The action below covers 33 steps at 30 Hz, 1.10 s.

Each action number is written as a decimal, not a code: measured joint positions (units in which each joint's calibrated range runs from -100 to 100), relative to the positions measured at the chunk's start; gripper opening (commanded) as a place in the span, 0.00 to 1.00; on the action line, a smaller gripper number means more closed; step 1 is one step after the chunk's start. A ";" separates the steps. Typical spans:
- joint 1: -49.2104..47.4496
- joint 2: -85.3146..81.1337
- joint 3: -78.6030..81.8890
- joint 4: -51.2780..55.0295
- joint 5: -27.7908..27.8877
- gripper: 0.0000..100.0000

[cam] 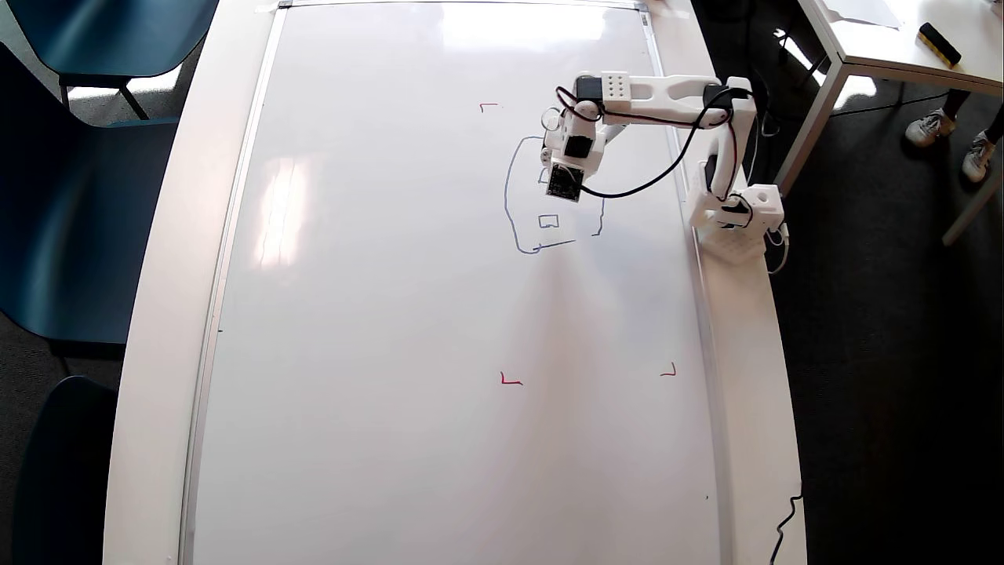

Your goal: Draw on a whiteboard a robot head using a pen attached to the gripper

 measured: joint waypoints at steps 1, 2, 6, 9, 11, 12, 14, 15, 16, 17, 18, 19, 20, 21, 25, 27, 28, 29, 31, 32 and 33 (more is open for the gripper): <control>-0.45 0.00 -0.64 0.00 0.00 0.01; -1.43 0.25 -1.28 0.00 -0.11 0.01; -1.51 3.81 -3.11 0.00 -0.63 0.01; -2.26 6.95 -6.21 0.00 -0.63 0.01; -1.81 9.40 -8.68 -0.68 -0.63 0.01; -1.66 11.01 -10.60 -0.42 -0.63 0.01; -1.73 12.20 -12.70 0.17 -0.63 0.01; -1.89 12.88 -13.98 -0.25 -0.63 0.01; -2.11 13.72 -15.26 -0.42 -0.63 0.01; -2.11 13.89 -15.81 -0.25 -0.63 0.01; -2.19 14.57 -16.81 0.17 -0.63 0.01; -2.19 15.16 -17.82 -0.25 -0.63 0.01; -2.19 15.67 -18.55 -0.34 -0.63 0.01; -2.19 16.35 -19.74 0.08 -0.63 0.01; -2.26 18.21 -21.65 -0.25 -0.63 0.01; -2.71 18.98 -21.75 0.00 -0.63 0.01; -2.79 19.40 -21.75 0.00 -0.63 0.01; -3.02 19.74 -21.93 0.00 -0.63 0.01; -3.09 20.42 -21.93 0.00 -0.63 0.01; -3.02 20.67 -22.20 0.00 -0.63 0.01; -3.02 20.92 -22.57 0.00 -0.63 0.01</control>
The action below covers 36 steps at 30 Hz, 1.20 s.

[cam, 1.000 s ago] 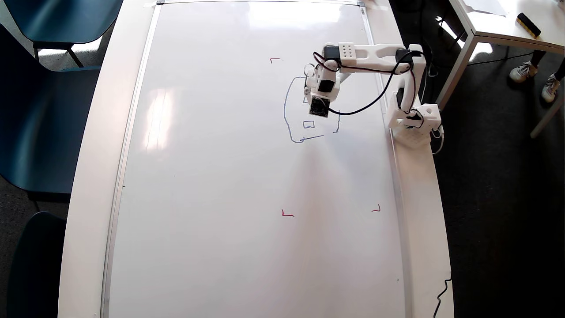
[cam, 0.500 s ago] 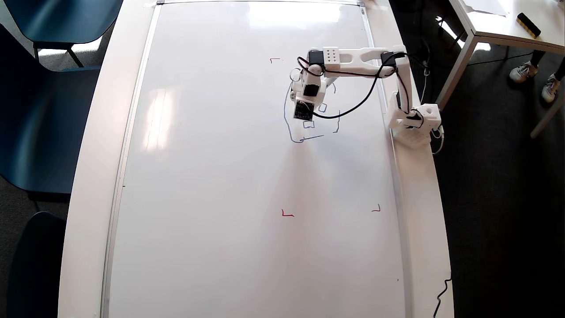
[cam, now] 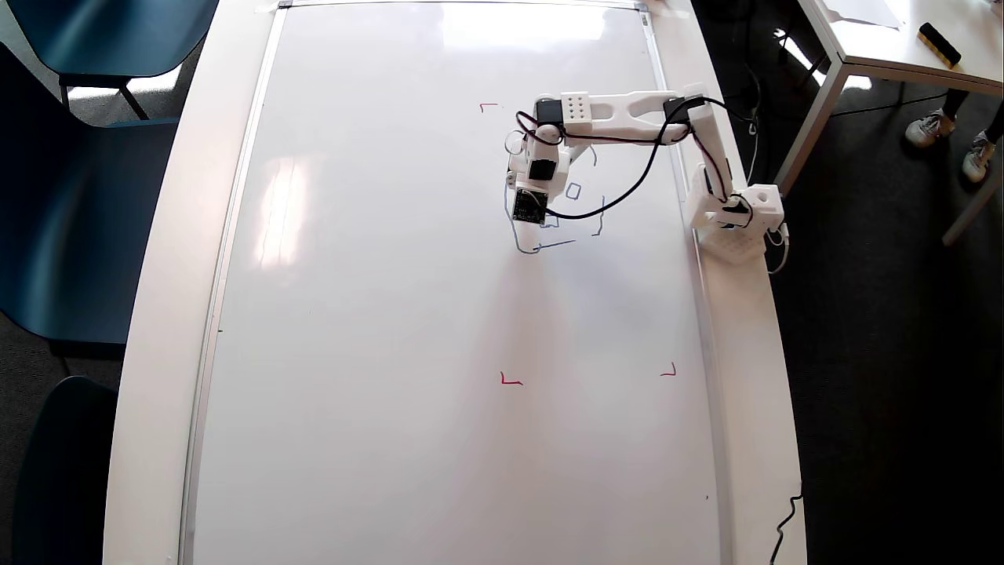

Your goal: Draw on a whiteboard a robot head using a pen attached to the gripper

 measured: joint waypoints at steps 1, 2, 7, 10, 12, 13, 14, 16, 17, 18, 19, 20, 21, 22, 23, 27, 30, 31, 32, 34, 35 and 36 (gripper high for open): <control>0.00 0.25 -0.37 0.00 0.00 0.01; 0.00 0.76 -1.37 0.00 0.00 0.01; -0.08 1.78 -4.02 0.00 0.00 0.01; -0.08 1.78 -4.20 0.00 0.00 0.01; -0.08 1.78 -4.20 0.00 0.00 0.01; -0.08 1.86 -4.20 -0.42 0.00 0.01; -0.08 2.29 -4.29 -0.84 0.00 0.01; -0.60 3.81 -4.39 -1.44 0.00 0.01; -0.75 3.90 -4.48 -1.44 0.00 0.01; -0.83 4.24 -4.48 -1.44 0.00 0.01; -0.90 4.24 -4.48 -1.44 0.00 0.01; -0.98 4.32 -4.48 -1.44 0.00 0.01; -0.98 4.57 -4.66 -1.44 0.00 0.01; -0.98 4.66 -4.75 -1.44 0.00 0.01; -0.98 4.66 -5.03 -1.44 0.00 0.01; -0.98 5.51 -6.49 -1.44 0.00 0.01; -0.98 7.54 -9.23 -1.44 0.00 0.01; -0.98 7.79 -9.68 -1.44 0.00 0.01; -0.98 8.39 -10.51 -1.44 0.00 0.01; -0.98 9.15 -11.69 -1.44 0.00 0.01; -0.98 9.32 -12.15 -1.44 0.00 0.01; -0.98 9.40 -12.24 -1.44 0.00 0.01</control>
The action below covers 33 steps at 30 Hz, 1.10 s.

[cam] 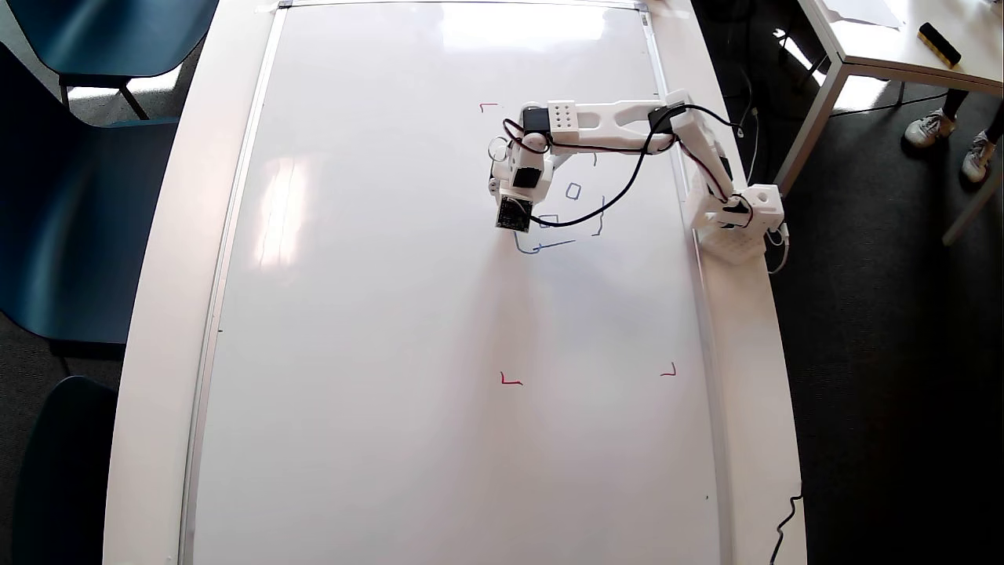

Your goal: Draw on a whiteboard a robot head using a pen attached to the gripper

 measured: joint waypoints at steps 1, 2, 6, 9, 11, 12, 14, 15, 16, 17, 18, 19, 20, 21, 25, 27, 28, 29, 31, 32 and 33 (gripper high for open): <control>0.00 0.00 0.00 0.00 0.00 0.01; 0.00 0.08 0.00 0.00 0.00 0.01; 0.00 2.37 -2.28 -0.08 0.00 0.01; -0.30 3.81 -4.66 -0.34 0.00 0.01; -0.30 4.32 -5.48 -0.34 0.00 0.01; -0.30 4.40 -5.57 -0.34 0.00 0.01; -0.30 4.40 -5.57 -0.34 0.00 0.01; -0.30 4.40 -5.57 -0.34 0.00 0.01; -0.30 4.40 -5.57 -0.34 0.00 0.01; -0.68 4.40 -5.57 -0.34 0.00 0.01; -0.68 4.40 -5.57 -0.34 0.00 0.01; -0.83 4.40 -5.57 -0.34 0.00 0.01; -0.98 4.40 -5.57 -0.42 0.00 0.01; -1.36 4.40 -5.57 -1.01 0.00 0.01; -3.02 4.40 -5.57 -1.18 0.00 0.01; -3.77 4.40 -5.57 -1.18 0.00 0.01; -3.85 4.40 -5.57 -1.18 -0.05 0.01; -3.85 4.40 -5.57 -1.18 -0.42 0.01; -3.85 4.40 -5.57 -1.18 -0.63 0.01; -3.85 4.40 -5.57 -1.18 -0.63 0.01; -3.85 4.40 -5.57 -1.18 -0.63 0.01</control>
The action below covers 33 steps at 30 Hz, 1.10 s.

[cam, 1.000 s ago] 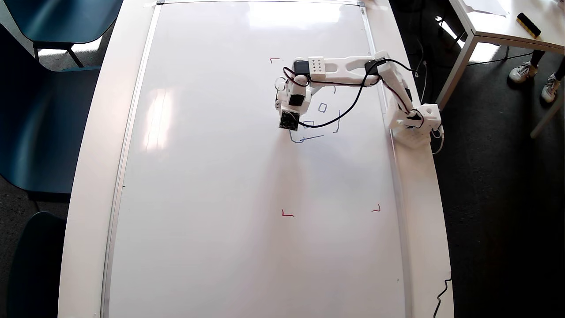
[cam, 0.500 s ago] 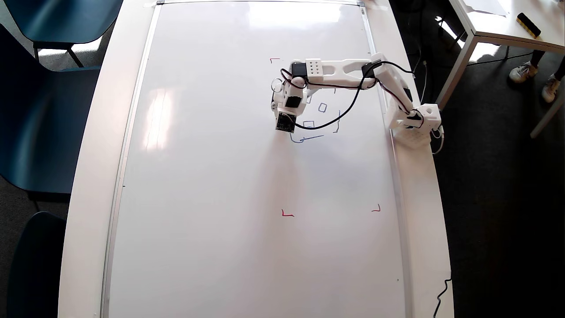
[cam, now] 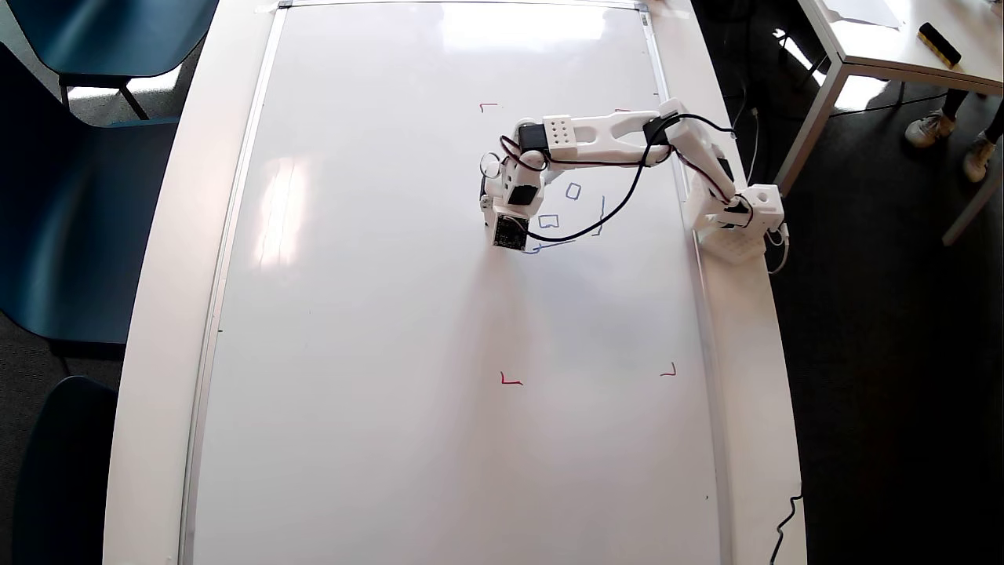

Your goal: Draw on a whiteboard a robot head using a pen attached to the gripper

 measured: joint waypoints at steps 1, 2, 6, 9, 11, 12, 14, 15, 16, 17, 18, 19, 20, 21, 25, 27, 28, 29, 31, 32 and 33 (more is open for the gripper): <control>0.08 0.00 0.00 0.00 0.00 0.01; 0.08 0.00 0.00 0.00 0.00 0.01; 0.38 0.00 0.00 0.00 0.00 0.01; 0.68 0.17 0.00 -0.08 0.00 0.01; 0.68 0.17 0.00 -0.34 0.00 0.01; 0.68 0.17 0.00 -1.35 0.05 0.01; 0.68 0.17 0.00 -2.36 0.05 0.01; 0.68 0.25 0.00 -3.46 0.05 0.01; 0.68 0.25 0.00 -3.55 0.05 0.01; 0.68 0.25 0.00 -3.80 0.05 0.01; 0.68 0.25 0.00 -4.05 0.05 0.01; 0.68 0.25 0.00 -4.14 0.05 0.01; 0.68 0.25 0.00 -4.39 0.05 0.01; 0.68 0.25 0.00 -4.73 0.05 0.01; 1.13 0.25 0.00 -5.32 0.05 0.01; 1.51 0.34 0.00 -5.83 0.05 0.01; 1.73 0.34 0.00 -5.91 0.05 0.01; 1.96 0.34 0.00 -6.08 0.05 0.01; 2.71 0.34 0.00 -6.08 0.05 0.01; 2.87 0.34 0.00 -6.08 0.05 0.01; 3.02 0.34 0.00 -5.91 0.05 0.01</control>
